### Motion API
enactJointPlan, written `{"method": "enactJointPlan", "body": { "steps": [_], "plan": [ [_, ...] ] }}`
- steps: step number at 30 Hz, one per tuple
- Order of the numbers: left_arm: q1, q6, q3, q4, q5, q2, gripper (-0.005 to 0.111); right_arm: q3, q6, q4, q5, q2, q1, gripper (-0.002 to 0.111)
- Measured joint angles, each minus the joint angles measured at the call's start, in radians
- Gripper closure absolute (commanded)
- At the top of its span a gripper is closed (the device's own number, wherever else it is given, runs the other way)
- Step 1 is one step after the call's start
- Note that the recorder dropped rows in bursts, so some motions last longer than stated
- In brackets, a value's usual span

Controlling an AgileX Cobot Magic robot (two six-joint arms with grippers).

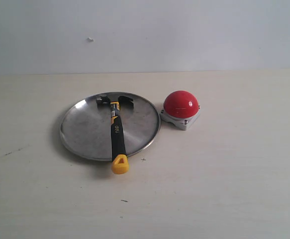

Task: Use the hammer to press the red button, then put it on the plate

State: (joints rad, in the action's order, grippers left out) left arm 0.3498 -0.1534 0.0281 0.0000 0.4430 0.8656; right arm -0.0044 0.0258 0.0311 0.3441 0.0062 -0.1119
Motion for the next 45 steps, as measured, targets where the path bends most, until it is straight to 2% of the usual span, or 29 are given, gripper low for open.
{"method": "enactJointPlan", "body": {
  "steps": [15, 19, 24, 31, 38, 42, 45],
  "plan": [
    [0.0, 0.0, 0.0, 0.0, 0.0, 0.0, 0.107, 0.0, 0.004, 0.0, 0.0, 0.0, 0.0, 0.108],
    [-0.01, 0.108, 0.0, 0.0, -0.019, -0.013, 0.107, 0.0, 0.004, 0.0, 0.0, 0.0, 0.0, 0.108],
    [-0.068, 0.122, 0.0, 0.0, -0.229, -0.167, 0.107, 0.0, 0.004, 0.0, 0.0, 0.0, 0.0, 0.108],
    [-0.189, 0.113, 0.0, 0.0, -0.496, -0.513, 0.107, 0.0, 0.004, 0.0, 0.0, 0.0, 0.0, 0.108],
    [-0.269, 0.101, 0.0, 0.0, -0.666, -0.793, 0.107, 0.0, 0.004, 0.0, 0.002, 0.0, 0.0, 0.108],
    [-0.312, 0.101, 0.0, 0.0, -0.785, -0.859, 0.107, 0.0, 0.004, 0.0, 0.002, 0.0, 0.0, 0.108],
    [-0.316, 0.101, 0.0, 0.0, -0.812, -0.859, 0.107, 0.0, 0.004, 0.0, 0.002, 0.0, 0.0, 0.108]
  ]
}}
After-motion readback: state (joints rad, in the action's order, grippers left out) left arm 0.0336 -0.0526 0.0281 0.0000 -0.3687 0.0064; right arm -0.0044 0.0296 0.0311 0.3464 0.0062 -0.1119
